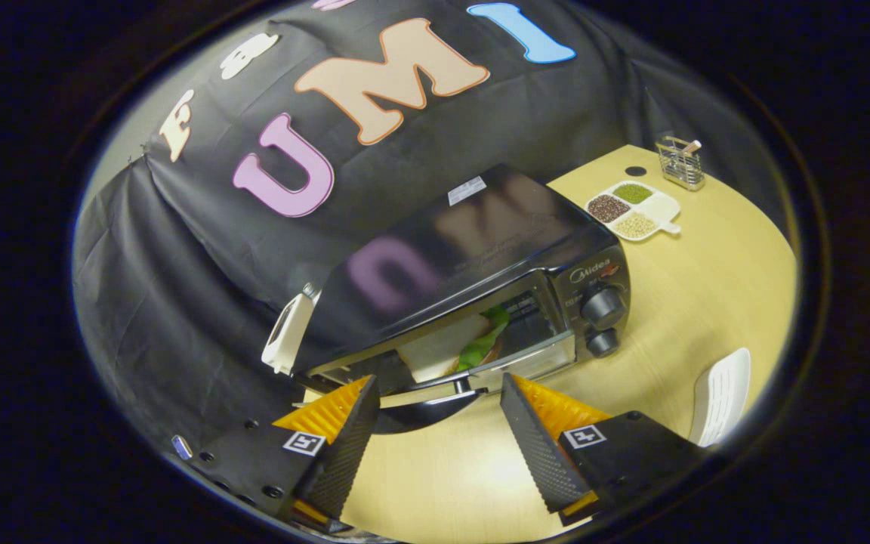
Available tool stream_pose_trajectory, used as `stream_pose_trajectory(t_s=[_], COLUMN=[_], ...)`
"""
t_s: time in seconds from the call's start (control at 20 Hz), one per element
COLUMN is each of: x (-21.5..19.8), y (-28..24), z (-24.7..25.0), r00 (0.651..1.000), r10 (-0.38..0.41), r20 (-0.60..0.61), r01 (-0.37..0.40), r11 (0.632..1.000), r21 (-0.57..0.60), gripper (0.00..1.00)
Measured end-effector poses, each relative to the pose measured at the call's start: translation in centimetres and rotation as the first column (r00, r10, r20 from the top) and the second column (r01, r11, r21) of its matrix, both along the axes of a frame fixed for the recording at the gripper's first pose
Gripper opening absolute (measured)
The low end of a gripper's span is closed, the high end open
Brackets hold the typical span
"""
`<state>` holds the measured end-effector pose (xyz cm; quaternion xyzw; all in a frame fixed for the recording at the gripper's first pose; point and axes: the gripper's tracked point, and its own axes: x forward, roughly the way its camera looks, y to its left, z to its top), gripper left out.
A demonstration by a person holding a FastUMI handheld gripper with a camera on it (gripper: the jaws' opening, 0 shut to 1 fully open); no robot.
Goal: Open the toaster oven, put the food inside, and close the toaster oven door.
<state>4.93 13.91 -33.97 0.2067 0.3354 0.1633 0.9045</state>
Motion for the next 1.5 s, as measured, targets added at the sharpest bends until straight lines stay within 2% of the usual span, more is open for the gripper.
stream_pose_trajectory(t_s=[0.65, 0.75, 0.95, 1.15, 1.4, 1.5], x=[3.6, 3.8, 2.3, 0.5, -2.2, -3.3], y=[0.8, 0.9, 0.3, -2.5, -6.5, -7.8], z=[1.2, 1.5, 7.3, 14.9, 24.4, 26.6], r00=[0.995, 0.995, 0.984, 0.941, 0.845, 0.824], r10=[-0.091, -0.083, -0.055, -0.039, -0.011, -0.003], r20=[0.031, 0.057, 0.169, 0.336, 0.535, 0.566], r01=[0.089, 0.082, 0.051, 0.048, 0.07, 0.062], r11=[0.995, 0.996, 0.998, 0.999, 0.994, 0.994], r21=[0.043, 0.017, 0.028, -0.02, -0.09, -0.085], gripper=[1.0, 1.0, 1.0, 0.99, 0.99, 0.99])
